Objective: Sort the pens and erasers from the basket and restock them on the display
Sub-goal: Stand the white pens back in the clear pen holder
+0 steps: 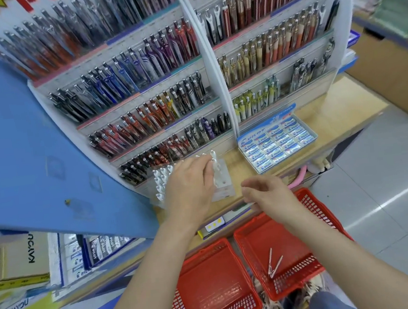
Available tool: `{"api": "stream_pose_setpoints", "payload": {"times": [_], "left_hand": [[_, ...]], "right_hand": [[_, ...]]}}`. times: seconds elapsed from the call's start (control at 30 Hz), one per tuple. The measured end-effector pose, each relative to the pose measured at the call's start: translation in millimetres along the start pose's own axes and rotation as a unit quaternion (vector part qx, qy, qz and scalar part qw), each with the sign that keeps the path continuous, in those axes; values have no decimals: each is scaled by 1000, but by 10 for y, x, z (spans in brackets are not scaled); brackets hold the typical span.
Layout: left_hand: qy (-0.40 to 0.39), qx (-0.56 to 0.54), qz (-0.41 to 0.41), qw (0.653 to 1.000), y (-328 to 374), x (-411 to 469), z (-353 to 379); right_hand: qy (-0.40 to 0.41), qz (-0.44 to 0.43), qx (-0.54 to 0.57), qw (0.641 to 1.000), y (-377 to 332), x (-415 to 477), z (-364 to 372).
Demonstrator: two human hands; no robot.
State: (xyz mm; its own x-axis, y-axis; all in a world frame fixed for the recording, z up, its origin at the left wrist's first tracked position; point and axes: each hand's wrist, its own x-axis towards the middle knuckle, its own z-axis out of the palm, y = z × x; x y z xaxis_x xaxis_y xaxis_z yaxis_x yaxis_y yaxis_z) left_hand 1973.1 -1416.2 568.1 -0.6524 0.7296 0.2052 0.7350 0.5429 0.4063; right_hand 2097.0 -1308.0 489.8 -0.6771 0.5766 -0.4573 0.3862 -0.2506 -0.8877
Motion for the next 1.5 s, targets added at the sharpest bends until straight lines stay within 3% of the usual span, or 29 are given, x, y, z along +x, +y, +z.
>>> {"api": "stream_pose_setpoints", "payload": {"times": [0.13, 0.3, 0.47, 0.67, 0.83, 1.07, 1.23, 1.37, 1.43, 1.5], "left_hand": [[-1, -41, 0, 999, 83, -263, -59], [-81, -49, 4, 995, 169, -732, 372], [-224, -16, -49, 973, 98, -1302, 1410], [-356, 14, -102, 929, -263, -1960, 3249], [-413, 42, -151, 897, -775, -2423, 4933], [-455, 105, -154, 871, -1650, -2875, 6844], [-498, 174, -154, 835, -1978, -2994, 7715], [-502, 189, -156, 829, -2070, -3006, 8070], [-493, 179, -151, 838, -2100, -3008, 8149], [-483, 170, -151, 845, -2133, -2999, 8183]], "right_hand": [[-30, -63, -159, 985, 99, -148, -592], [-12, -41, -297, 954, 446, -252, -1226], [-22, 2, -335, 942, 1404, -153, -1639], [-66, 20, -418, 906, 3120, 334, -1866], [-127, -3, -476, 870, 4766, 1066, -1732], [-235, -33, -526, 817, 6607, 2122, -991], [-334, -7, -599, 728, 7230, 2513, -679], [-380, 3, -560, 736, 7536, 2650, -637], [-358, -53, -588, 724, 7699, 2652, -621], [-333, -104, -634, 690, 7741, 2660, -610]]}}
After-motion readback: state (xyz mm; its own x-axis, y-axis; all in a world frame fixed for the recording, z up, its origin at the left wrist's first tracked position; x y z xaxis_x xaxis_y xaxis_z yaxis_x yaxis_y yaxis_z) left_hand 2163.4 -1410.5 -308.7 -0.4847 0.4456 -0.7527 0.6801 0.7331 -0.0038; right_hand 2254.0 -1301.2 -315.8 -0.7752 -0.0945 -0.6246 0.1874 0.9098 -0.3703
